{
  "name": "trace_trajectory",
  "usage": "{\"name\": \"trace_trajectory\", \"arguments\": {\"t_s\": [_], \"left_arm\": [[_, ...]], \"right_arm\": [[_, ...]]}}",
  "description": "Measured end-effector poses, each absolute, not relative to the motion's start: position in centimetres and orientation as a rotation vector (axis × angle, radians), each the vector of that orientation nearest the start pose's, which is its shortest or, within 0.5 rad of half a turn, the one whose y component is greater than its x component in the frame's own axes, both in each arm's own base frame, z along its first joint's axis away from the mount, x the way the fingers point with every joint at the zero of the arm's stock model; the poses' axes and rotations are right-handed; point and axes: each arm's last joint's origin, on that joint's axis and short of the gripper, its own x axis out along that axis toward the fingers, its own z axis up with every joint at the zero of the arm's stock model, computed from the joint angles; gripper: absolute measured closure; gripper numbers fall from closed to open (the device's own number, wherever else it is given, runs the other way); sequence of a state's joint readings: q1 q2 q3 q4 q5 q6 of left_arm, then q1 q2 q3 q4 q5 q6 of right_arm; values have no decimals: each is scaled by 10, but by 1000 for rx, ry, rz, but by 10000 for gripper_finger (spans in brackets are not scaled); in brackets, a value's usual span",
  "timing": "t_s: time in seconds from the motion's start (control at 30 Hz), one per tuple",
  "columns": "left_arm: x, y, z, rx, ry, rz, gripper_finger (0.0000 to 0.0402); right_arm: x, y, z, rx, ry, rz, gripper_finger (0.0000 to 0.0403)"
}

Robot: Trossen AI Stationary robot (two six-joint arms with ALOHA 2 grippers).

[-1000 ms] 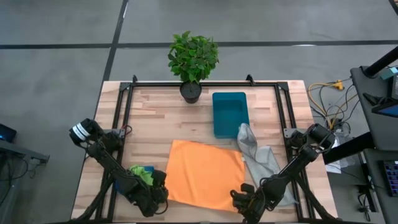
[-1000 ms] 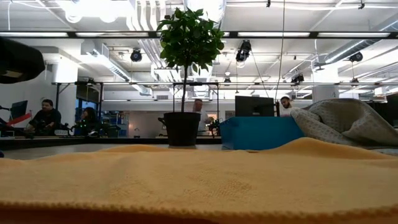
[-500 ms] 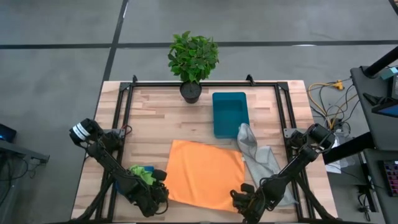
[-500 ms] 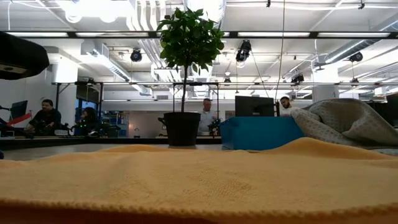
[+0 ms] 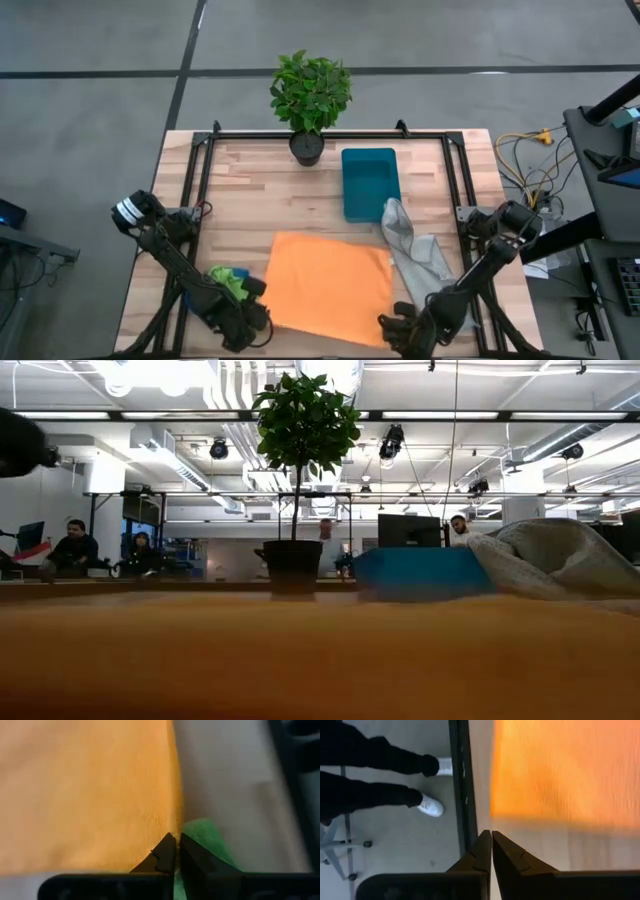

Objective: Fold microfiber towels
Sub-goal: Fold the orange microfiber towel

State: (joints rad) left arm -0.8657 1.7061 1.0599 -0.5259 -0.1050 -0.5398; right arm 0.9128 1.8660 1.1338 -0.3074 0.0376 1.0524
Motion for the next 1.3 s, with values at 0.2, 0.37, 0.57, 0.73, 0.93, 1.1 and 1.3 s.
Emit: {"name": "trace_trajectory", "arguments": {"t_s": [0.2, 0.37, 0.57, 0.73, 0.93, 1.1, 1.3], "left_arm": [[211, -250, 181, 44, 1187, -466, 401], [209, -244, 200, 23, 1124, -469, 401], [206, -235, 204, 27, 1099, -444, 401], [206, -232, 203, 25, 1103, -435, 401], [206, -231, 201, 23, 1105, -433, 401], [207, -230, 201, 21, 1108, -435, 401], [207, -230, 201, 18, 1109, -436, 402]], "right_arm": [[220, 298, 157, 460, 1204, 234, 394], [224, 293, 171, 488, 1163, 243, 394], [235, 290, 176, 532, 1058, 207, 393], [239, 294, 183, 523, 903, 187, 356], [243, 297, 171, 490, 910, 180, 265], [248, 306, 163, 380, 920, 240, 208], [251, 312, 143, 241, 1035, 211, 212]]}}
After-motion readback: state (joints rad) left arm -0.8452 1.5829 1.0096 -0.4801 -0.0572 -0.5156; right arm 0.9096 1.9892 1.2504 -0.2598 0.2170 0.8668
